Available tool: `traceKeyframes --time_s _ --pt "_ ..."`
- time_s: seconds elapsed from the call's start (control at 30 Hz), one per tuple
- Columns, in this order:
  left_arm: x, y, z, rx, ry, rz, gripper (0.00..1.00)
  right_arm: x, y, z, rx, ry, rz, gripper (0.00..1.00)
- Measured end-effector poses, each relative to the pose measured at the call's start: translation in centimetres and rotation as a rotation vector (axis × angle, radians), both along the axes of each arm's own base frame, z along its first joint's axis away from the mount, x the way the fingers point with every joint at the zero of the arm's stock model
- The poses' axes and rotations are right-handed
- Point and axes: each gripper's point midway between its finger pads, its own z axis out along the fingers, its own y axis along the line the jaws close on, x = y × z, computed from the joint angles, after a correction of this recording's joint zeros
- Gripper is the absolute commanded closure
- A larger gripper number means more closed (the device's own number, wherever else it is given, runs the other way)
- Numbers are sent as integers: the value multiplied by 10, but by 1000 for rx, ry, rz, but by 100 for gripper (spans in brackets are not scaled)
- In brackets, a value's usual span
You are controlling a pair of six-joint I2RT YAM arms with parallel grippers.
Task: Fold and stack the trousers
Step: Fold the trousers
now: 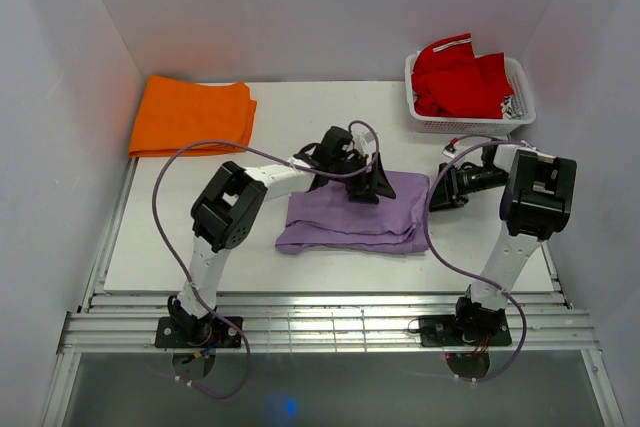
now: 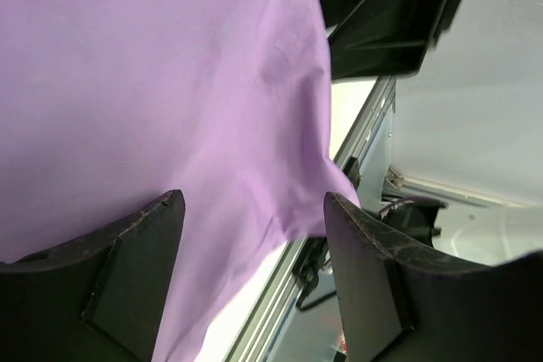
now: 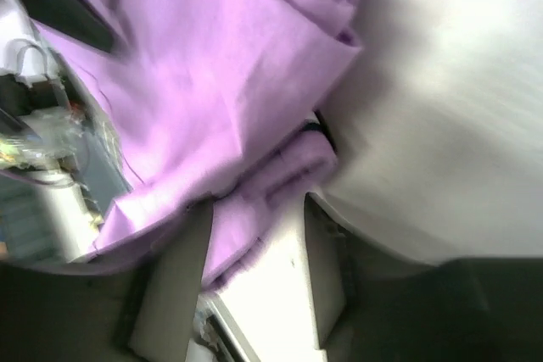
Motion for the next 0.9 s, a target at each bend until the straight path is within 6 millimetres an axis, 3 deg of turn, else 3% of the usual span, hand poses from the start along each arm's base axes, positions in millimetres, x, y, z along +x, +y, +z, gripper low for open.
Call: traceKeyframes --time_s 0.1,0.3,0.4,0.47,0.57,0.7,0.77,0.83,0.9 --pt "16 34 28 -1 -40 25 23 19 -23 13 -95 -64 30 32" --pt "43 121 100 -40 -190 98 22 55 -64 61 -255 -198 65 27" --pt "50 157 119 -54 -254 110 24 69 -60 91 -253 -279 84 27" --pt "49 170 119 -69 -259 92 26 66 -37 106 -216 -322 134 27" --pt "39 182 102 -100 -185 49 31 44 22 117 -107 -347 268 28" --pt "19 191 64 -112 -38 14 32 -21 94 94 57 -221 466 38" --pt "6 197 47 -107 31 12 34 -56 100 68 92 -95 499 41" --pt "-6 202 32 -95 92 14 37 -80 88 41 98 34 478 42" --pt "-11 208 15 -78 141 23 38 -92 70 20 95 134 420 44"
